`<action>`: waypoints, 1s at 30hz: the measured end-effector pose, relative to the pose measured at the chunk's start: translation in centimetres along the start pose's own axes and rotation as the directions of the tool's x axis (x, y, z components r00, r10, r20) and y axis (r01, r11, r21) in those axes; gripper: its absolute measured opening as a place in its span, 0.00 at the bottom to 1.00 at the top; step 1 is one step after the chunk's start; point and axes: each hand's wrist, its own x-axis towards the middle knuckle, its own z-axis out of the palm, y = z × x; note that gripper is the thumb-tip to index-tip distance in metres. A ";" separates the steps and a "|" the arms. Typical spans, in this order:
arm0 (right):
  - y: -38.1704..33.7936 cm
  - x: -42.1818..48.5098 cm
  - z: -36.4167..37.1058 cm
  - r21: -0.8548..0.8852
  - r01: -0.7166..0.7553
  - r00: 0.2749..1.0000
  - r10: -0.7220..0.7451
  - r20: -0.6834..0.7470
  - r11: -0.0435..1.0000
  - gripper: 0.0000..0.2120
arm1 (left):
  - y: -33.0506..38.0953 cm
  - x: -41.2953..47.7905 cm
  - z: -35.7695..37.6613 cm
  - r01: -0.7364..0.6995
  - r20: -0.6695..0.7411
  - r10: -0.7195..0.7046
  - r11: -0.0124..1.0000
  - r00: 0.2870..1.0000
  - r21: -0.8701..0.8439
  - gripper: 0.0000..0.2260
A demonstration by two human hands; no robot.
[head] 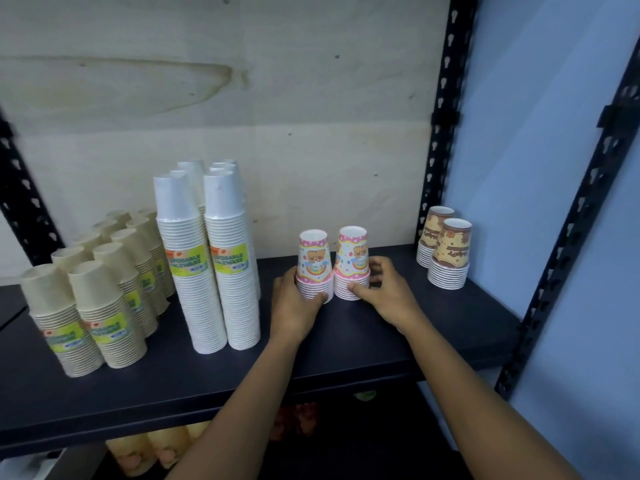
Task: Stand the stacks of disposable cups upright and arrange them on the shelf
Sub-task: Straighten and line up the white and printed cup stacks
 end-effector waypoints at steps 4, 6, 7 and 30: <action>-0.1 0.0 -0.1 -0.003 -0.002 1.000 0.002 0.004 1.000 0.31 | 0.1 -0.2 0.1 -0.017 0.003 0.017 1.000 1.000 -0.010 0.33; 0.0 0.0 -0.1 -0.006 -0.003 1.000 0.004 0.007 1.000 0.32 | -0.1 -0.1 0.1 -0.011 0.007 0.012 1.000 1.000 -0.028 0.33; 0.0 0.1 -0.1 -0.010 -0.003 1.000 0.003 0.010 1.000 0.32 | -0.1 -0.1 0.1 -0.021 0.008 0.021 0.999 1.000 -0.043 0.34; -3.2 -4.8 -8.6 -0.257 0.132 0.912 -0.218 -0.348 0.958 0.14 | 9.9 -2.9 -0.2 -0.461 -0.244 0.425 0.879 0.872 -0.118 0.36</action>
